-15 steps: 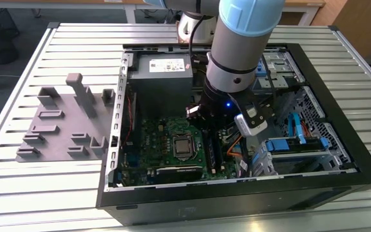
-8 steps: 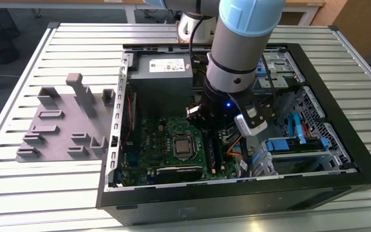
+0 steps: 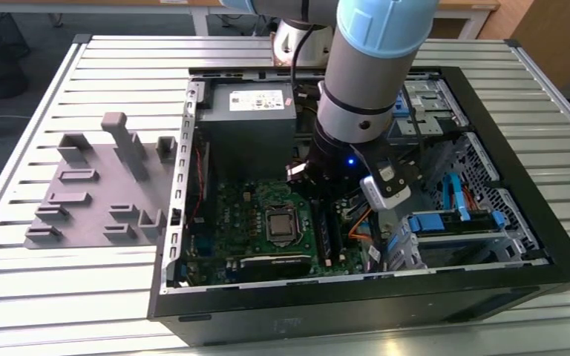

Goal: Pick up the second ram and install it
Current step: 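Insert the second ram into the second slot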

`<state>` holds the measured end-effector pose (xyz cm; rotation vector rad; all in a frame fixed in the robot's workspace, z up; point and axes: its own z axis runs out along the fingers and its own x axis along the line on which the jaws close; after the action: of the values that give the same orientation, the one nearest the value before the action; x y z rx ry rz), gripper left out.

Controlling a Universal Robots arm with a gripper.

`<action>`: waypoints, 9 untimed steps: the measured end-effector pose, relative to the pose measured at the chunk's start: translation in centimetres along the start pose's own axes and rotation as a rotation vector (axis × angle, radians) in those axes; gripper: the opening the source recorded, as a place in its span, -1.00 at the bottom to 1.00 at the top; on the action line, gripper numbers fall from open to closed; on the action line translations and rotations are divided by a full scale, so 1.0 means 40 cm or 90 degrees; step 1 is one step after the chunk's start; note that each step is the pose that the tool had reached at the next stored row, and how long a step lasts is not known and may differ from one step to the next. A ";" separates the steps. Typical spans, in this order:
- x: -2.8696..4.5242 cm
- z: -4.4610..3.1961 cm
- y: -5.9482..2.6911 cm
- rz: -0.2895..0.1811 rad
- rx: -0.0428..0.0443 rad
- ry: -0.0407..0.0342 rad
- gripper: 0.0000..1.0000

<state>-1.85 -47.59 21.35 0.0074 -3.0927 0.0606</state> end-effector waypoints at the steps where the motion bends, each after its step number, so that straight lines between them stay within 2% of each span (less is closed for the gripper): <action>1: 0.000 0.000 0.000 0.000 -0.0002 0.0000 -0.73; 9: 0.000 -0.002 0.000 0.000 0.0000 0.0002 -0.73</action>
<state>-1.85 -47.59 21.43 0.0062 -3.0924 0.0606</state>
